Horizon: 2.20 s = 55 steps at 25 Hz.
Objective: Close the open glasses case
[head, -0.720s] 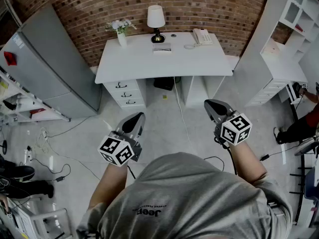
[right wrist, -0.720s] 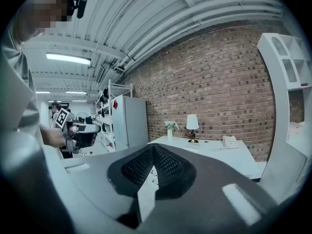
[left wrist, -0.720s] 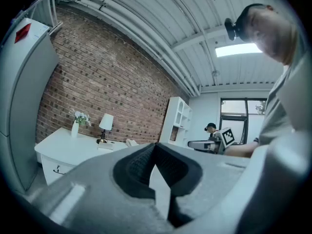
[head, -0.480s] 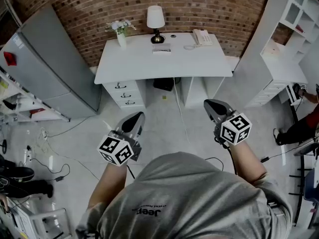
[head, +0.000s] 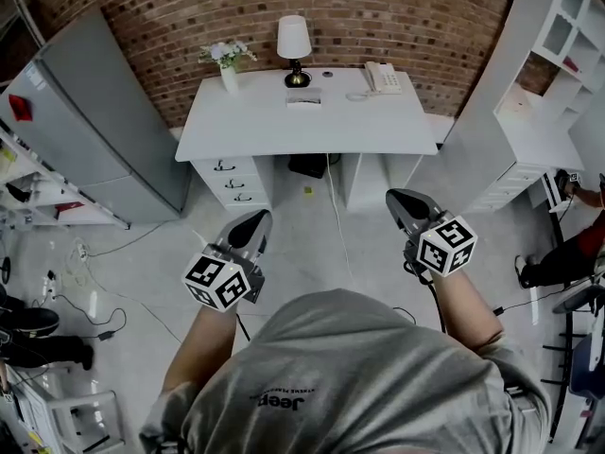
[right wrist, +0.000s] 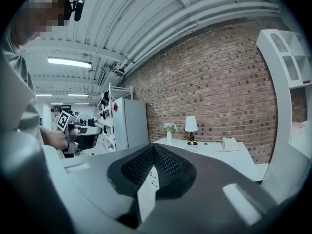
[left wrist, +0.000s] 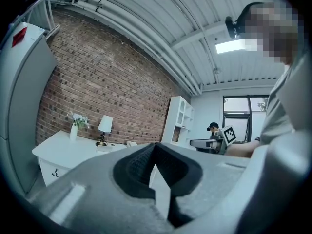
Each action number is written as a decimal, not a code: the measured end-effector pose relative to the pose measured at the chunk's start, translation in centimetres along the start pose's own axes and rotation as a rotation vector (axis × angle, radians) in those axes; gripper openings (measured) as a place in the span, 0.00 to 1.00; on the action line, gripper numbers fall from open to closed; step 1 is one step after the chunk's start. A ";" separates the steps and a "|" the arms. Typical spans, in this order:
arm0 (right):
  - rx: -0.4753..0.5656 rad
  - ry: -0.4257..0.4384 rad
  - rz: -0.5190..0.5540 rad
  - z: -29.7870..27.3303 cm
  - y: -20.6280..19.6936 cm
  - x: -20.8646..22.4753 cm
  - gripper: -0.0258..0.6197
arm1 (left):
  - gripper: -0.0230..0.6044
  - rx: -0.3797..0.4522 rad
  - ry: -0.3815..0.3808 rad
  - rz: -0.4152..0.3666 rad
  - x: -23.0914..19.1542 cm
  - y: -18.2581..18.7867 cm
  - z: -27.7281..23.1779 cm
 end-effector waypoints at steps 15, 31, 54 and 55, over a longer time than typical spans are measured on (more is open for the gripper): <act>0.040 0.073 0.091 4.3 2.0 4.0 0.05 | 0.03 0.018 0.025 0.007 6.2 -0.6 -4.2; 0.023 0.051 0.069 -8.4 2.3 8.9 0.05 | 0.03 0.023 -0.019 0.022 -6.5 0.6 -11.1; 0.014 -0.076 0.009 -34.1 8.8 20.5 0.05 | 0.03 -0.040 -0.165 0.005 -31.4 8.6 -27.9; 0.016 -0.074 0.007 -34.4 8.9 21.4 0.05 | 0.03 -0.042 -0.160 0.007 -31.7 8.6 -28.5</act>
Point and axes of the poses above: the fingertips, and each gripper's own axes: z backward along the fingers, x to its right, y out of its top, the point moved 10 cm from there along z, backward along the fingers, and after that the axes turned 13 degrees about y, right-handed, at the moved point
